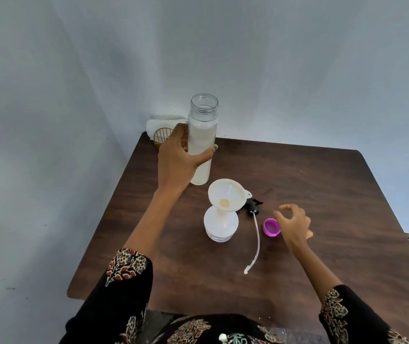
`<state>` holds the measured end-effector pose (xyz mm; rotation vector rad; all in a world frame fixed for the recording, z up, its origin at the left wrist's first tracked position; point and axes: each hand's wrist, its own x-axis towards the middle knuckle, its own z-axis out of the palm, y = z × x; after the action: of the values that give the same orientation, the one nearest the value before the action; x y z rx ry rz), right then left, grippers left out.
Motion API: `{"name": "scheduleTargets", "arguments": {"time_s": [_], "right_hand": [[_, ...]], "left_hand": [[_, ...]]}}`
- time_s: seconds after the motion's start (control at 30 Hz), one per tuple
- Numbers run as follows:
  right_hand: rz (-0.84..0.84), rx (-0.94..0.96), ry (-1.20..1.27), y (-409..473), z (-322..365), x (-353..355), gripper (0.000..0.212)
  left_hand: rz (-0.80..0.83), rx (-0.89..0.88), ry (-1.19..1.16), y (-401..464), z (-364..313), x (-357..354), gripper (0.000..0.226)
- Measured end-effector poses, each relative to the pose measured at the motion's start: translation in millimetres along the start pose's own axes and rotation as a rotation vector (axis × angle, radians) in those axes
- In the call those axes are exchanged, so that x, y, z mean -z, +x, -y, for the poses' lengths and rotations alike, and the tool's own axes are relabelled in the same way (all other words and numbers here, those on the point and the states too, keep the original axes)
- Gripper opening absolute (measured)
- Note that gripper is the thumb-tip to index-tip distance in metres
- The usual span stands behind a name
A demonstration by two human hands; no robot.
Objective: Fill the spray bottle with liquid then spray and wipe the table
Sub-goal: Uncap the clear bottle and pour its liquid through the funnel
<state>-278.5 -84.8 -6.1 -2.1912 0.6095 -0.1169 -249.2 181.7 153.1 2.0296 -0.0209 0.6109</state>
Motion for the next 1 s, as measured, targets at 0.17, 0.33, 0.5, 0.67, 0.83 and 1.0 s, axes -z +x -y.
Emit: {"name": "scheduleTargets", "arguments": {"time_s": [0.17,0.33,0.5,0.67,0.83,1.0], "right_hand": [[0.211,0.246,0.457,3.5,101.0,29.5,0.029],[0.467,0.547,0.416,-11.7,196.0,43.3,0.057],[0.524,0.637,0.512,-19.0,220.3,25.6,0.057],[0.37,0.663,0.504,-14.7,217.6,15.2,0.059],[0.247,0.686,0.444,-10.7,215.6,22.9,0.052],[0.125,0.736,0.272,5.8,204.8,37.6,0.057]], "left_hand": [[-0.005,-0.009,-0.021,4.4,-8.4,-7.9,0.047],[-0.013,-0.032,-0.018,7.8,-16.6,-19.8,0.053],[0.018,-0.055,-0.078,8.2,-23.0,-31.0,0.047],[0.024,-0.053,-0.122,9.3,-18.0,-39.4,0.042],[0.273,0.023,-0.205,15.0,-7.6,-35.8,0.06],[0.522,0.332,-0.053,8.6,20.4,-24.9,0.06]]}}
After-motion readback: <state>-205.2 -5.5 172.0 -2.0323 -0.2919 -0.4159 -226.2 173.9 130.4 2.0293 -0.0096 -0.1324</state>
